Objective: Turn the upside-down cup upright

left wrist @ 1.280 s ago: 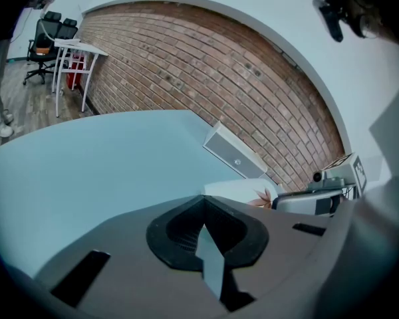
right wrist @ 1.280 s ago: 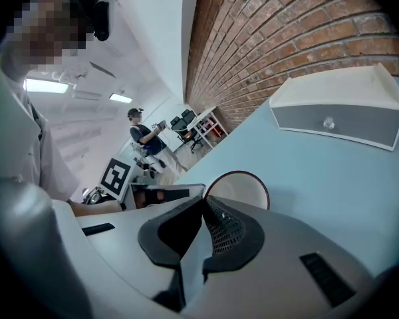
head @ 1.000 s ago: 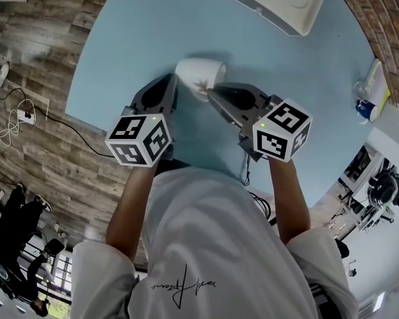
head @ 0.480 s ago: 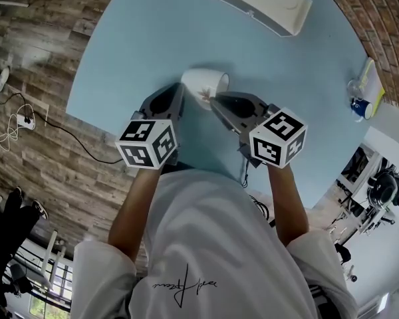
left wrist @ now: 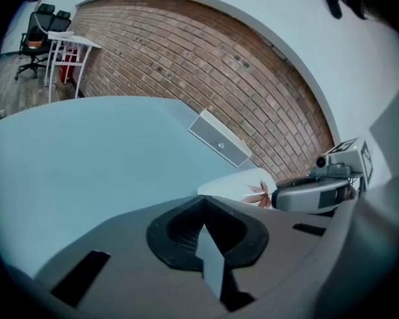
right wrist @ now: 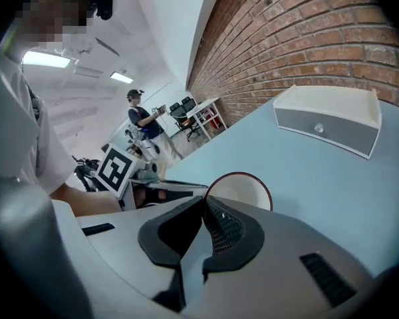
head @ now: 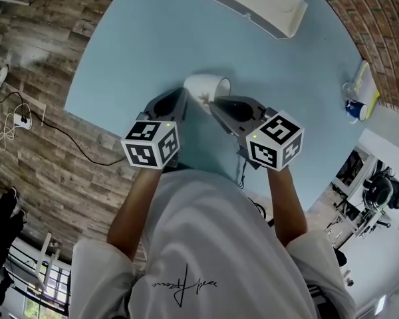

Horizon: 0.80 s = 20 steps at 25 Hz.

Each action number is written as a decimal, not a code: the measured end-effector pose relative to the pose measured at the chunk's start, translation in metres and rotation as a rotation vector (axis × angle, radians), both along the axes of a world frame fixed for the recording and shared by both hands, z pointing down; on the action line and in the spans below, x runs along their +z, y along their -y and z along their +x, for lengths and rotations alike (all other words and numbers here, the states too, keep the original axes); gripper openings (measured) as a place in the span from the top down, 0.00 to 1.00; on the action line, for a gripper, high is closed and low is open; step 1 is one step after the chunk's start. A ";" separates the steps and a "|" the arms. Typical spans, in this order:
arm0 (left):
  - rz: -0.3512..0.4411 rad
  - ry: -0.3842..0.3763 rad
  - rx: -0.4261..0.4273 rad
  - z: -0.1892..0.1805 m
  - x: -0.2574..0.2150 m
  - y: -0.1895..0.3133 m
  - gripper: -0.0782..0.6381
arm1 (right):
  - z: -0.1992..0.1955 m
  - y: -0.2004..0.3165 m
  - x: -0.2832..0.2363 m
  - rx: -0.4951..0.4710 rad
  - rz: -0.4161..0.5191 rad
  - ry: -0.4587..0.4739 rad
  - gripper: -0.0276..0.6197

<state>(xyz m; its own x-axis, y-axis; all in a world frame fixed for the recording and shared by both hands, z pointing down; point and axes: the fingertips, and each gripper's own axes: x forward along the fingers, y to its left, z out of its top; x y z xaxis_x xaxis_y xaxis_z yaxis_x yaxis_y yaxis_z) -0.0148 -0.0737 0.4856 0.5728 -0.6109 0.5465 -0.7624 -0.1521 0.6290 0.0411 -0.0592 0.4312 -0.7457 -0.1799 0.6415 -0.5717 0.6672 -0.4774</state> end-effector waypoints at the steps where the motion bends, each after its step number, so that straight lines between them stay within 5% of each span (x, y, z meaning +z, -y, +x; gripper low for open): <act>1: -0.002 0.001 -0.001 0.001 0.000 -0.001 0.88 | 0.000 -0.001 0.000 -0.008 0.002 -0.004 0.92; 20: -0.023 -0.068 -0.041 -0.007 0.001 -0.001 0.88 | -0.023 0.002 -0.003 -0.052 0.027 0.018 0.92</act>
<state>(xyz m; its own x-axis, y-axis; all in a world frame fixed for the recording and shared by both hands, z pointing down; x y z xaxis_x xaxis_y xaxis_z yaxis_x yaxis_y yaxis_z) -0.0218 -0.0725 0.4866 0.5836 -0.6225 0.5215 -0.7232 -0.1062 0.6825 0.0177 -0.0610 0.4278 -0.7660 -0.1574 0.6232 -0.5271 0.7087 -0.4690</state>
